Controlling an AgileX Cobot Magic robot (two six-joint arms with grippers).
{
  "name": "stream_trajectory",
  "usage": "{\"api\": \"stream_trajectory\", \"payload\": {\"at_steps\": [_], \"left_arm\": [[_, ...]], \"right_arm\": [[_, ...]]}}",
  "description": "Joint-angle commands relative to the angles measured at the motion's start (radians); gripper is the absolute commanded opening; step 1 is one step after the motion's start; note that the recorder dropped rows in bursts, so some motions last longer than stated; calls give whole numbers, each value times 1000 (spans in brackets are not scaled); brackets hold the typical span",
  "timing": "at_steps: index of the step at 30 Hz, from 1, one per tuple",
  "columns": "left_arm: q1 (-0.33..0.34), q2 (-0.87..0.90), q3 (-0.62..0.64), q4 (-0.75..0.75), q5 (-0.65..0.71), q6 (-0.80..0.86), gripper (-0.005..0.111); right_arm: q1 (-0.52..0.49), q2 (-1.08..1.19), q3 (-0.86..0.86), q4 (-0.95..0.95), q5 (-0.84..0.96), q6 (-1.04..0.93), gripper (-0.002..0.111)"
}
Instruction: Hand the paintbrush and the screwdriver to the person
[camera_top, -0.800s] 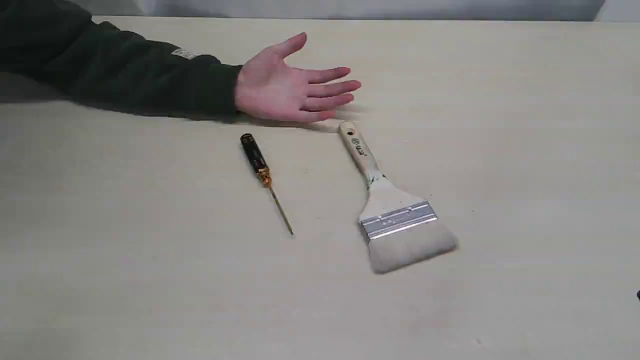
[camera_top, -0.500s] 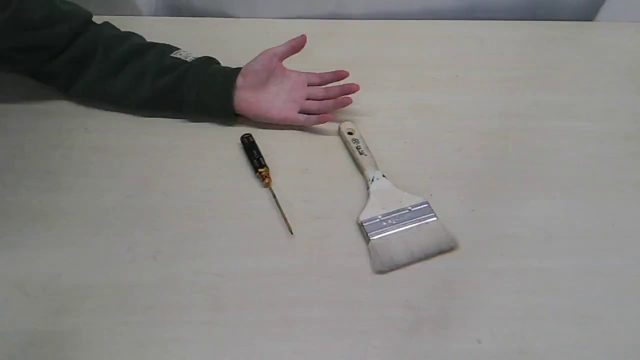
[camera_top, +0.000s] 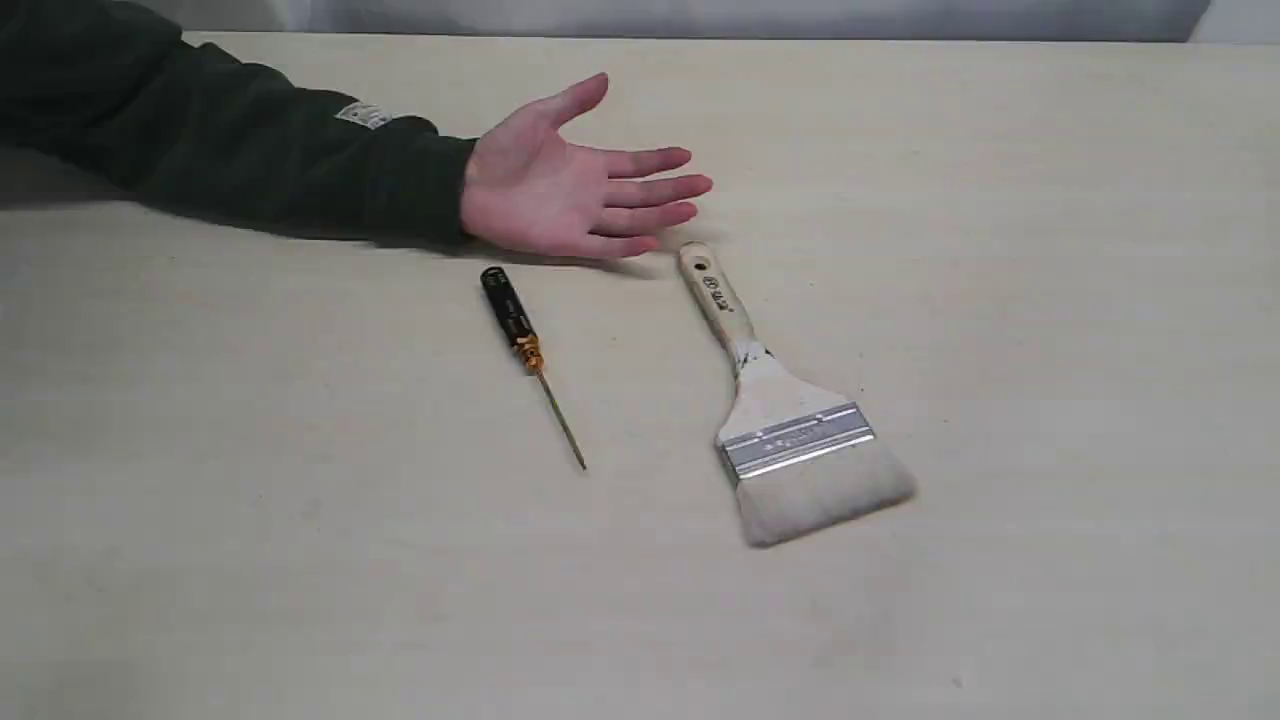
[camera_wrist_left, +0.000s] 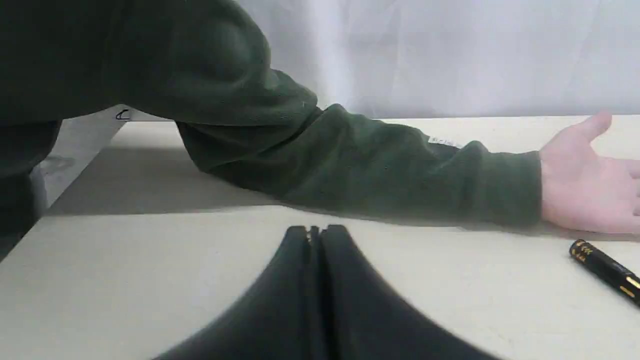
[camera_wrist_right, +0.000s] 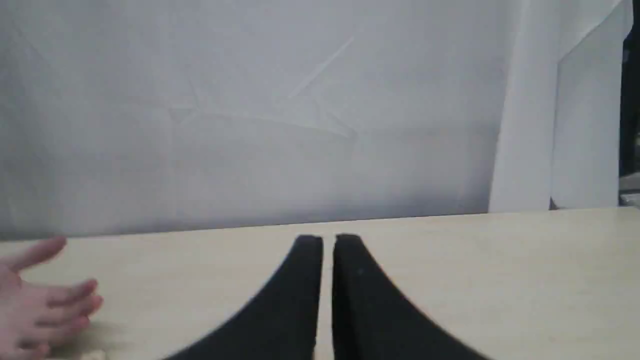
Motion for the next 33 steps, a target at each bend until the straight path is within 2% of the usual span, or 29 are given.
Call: {"api": "stream_trajectory", "payload": {"at_steps": [1,17,24,33], "left_arm": [[-8,-2,2,-4,-10,-2,0],[-8,-2,2,-4,-10,-2,0],[-8,-2,2,-2,-13,-2,0],[-8,-2,2,-2,-13,-2,0]], "right_arm": [[1,-7,3,145,-34,13,5],[1,-7,3,242,-83,13,5],[1,9,-153,307,-11,16,5],[1,211,-504,327,145,-18,5]]}}
